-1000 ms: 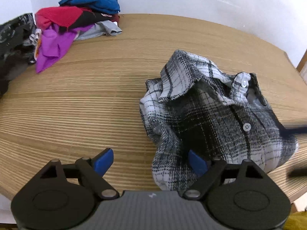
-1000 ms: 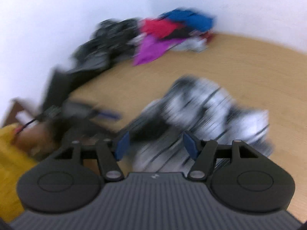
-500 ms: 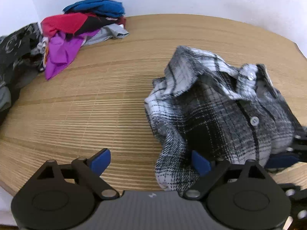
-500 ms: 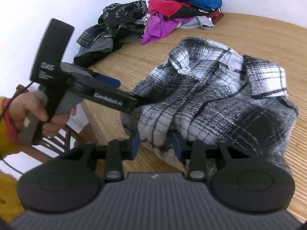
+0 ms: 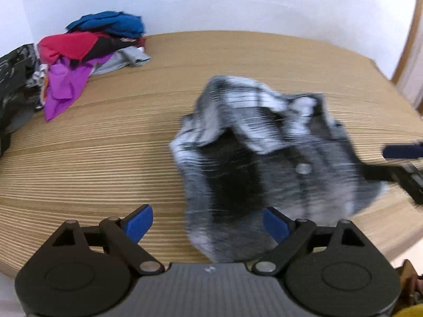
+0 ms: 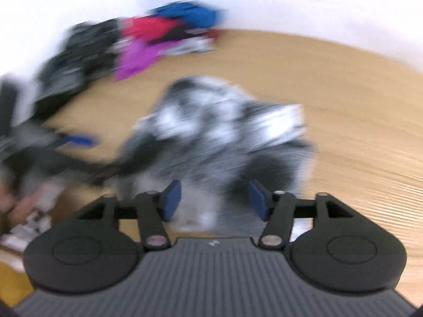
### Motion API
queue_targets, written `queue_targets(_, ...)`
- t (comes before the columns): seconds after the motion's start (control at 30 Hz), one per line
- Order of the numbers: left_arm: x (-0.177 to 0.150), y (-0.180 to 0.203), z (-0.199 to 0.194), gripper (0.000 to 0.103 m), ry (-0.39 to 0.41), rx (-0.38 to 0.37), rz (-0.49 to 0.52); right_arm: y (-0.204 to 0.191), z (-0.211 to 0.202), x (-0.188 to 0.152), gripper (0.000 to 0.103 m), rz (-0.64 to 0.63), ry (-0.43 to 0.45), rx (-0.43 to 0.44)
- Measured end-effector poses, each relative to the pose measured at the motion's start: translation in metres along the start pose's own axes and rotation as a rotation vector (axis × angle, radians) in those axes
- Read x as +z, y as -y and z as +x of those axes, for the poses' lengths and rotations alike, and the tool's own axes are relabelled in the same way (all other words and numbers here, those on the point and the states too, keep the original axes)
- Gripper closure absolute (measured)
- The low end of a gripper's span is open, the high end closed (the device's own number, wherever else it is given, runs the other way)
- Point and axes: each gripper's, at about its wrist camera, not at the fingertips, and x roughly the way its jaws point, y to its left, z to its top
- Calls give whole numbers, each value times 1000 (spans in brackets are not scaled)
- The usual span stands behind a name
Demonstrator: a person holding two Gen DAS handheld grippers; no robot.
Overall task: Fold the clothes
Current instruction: 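Release the spread plaid shirt and withdraw both grippers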
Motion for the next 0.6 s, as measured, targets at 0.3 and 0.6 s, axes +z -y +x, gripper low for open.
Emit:
queue_targets(0.3,-5,28,-5,10,-11,0,63,-10,4,-3,41,-39,-14,-63)
queue_targets(0.6,-12,32,-9,9,-31,33,42,-27,-1,-7,41,-129,12,-54)
